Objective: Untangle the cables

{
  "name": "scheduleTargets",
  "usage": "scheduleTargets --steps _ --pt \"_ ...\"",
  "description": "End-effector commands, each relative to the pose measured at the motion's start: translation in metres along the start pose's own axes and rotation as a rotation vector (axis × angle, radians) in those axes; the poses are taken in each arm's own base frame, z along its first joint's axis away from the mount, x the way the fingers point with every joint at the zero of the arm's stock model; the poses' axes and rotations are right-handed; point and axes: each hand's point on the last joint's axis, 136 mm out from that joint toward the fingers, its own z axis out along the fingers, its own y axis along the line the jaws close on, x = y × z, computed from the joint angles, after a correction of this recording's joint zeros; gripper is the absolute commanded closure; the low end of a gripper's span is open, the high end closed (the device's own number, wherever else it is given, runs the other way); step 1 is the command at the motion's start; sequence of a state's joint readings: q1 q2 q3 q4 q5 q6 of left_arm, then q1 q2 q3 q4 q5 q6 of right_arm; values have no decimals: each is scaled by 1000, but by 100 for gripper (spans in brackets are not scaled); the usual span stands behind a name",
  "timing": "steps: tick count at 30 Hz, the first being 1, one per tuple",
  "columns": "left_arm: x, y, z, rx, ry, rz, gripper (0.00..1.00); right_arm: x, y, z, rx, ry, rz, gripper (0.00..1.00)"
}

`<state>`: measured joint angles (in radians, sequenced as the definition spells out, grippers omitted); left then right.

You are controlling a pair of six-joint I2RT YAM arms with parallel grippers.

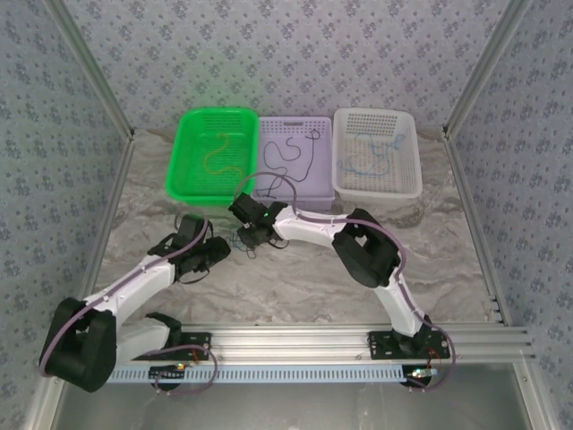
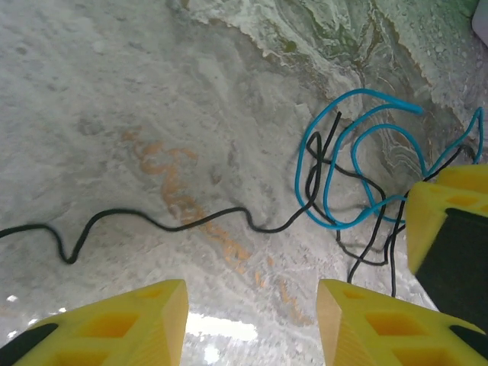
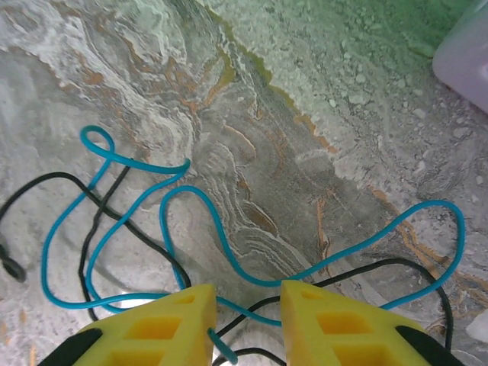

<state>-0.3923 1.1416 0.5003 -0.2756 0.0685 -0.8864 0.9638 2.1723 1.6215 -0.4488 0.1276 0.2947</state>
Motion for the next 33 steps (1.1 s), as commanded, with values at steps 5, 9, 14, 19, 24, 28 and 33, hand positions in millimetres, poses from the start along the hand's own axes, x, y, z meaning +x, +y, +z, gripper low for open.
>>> scheduleTargets --steps 5,9,14,19,24,28,33 --pt "-12 -17 16 37 1 34 51 -6 -2 2 12 -5 8 82" --pt "-23 -14 24 -19 -25 54 51 -10 -2 -14 29 -46 13 100" --pt "-35 1 36 -115 -79 61 64 -18 -12 -59 42 -118 39 100" --pt "-33 21 55 -207 -75 38 100 -27 -32 -124 37 -206 78 100" --pt "-25 27 67 -206 -51 14 100 -38 -59 -196 34 -302 113 100" --pt "-23 26 68 -194 -50 7 100 -47 -88 -254 39 -404 175 100" --pt "-24 22 68 -178 -48 7 100 -48 -127 -324 42 -510 261 100"
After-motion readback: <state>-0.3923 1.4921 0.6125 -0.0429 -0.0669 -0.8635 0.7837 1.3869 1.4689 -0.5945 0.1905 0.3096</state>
